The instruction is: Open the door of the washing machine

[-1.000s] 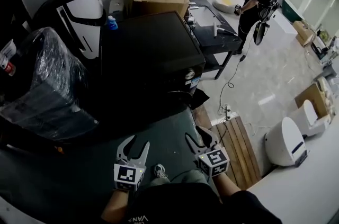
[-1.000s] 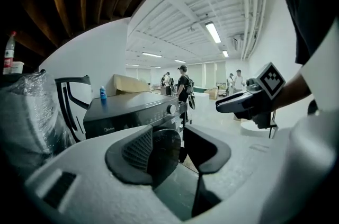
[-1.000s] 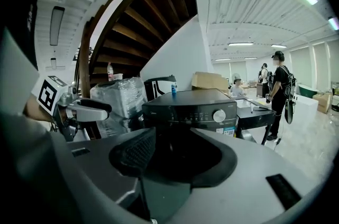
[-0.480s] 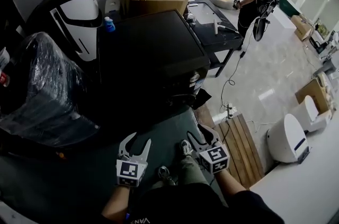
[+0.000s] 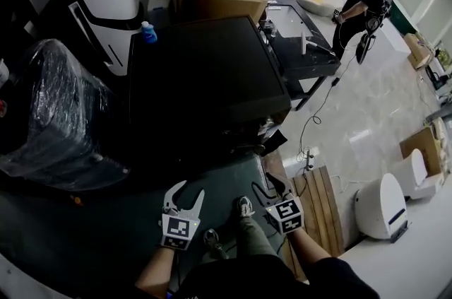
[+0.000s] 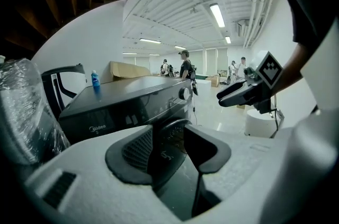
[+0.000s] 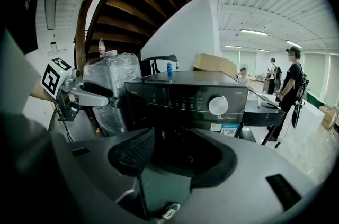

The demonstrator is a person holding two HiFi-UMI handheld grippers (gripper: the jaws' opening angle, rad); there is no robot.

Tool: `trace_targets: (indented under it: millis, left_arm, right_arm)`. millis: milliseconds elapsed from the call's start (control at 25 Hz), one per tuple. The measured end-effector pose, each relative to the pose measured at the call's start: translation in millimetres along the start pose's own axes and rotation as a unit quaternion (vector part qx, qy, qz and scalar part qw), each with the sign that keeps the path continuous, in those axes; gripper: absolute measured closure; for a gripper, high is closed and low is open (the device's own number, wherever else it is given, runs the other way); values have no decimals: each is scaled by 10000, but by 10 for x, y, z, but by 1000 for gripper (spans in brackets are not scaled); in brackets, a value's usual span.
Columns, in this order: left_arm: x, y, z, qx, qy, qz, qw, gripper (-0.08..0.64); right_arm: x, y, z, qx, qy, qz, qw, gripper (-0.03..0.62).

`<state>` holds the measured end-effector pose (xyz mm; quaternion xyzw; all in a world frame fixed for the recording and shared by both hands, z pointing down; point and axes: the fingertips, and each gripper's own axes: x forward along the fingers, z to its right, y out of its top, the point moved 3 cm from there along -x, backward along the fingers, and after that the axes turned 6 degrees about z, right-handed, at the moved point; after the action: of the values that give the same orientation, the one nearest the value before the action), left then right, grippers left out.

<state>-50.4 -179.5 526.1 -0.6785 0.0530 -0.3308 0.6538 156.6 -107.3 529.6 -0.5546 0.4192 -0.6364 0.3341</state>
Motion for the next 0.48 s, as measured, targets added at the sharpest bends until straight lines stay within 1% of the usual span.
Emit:
trace_targets:
  millis: [160, 320, 400, 480]
  left_arm:
    - [395, -45, 0, 155, 11, -213, 9997, 383]
    - [786, -127, 4, 378, -27, -432, 9983, 383]
    - [965, -170, 0, 558, -59, -543, 9969, 383]
    - [1164, -184, -12, 757, -138, -654, 9949, 376]
  right_arm:
    - [313, -155, 335, -162, 140, -281, 9994, 385]
    - [656, -378, 637, -462, 269, -627, 9966, 385]
    - [830, -481, 761, -712, 329, -780, 9939, 385]
    - [1019, -559, 887, -1111, 391, -907, 9889, 385]
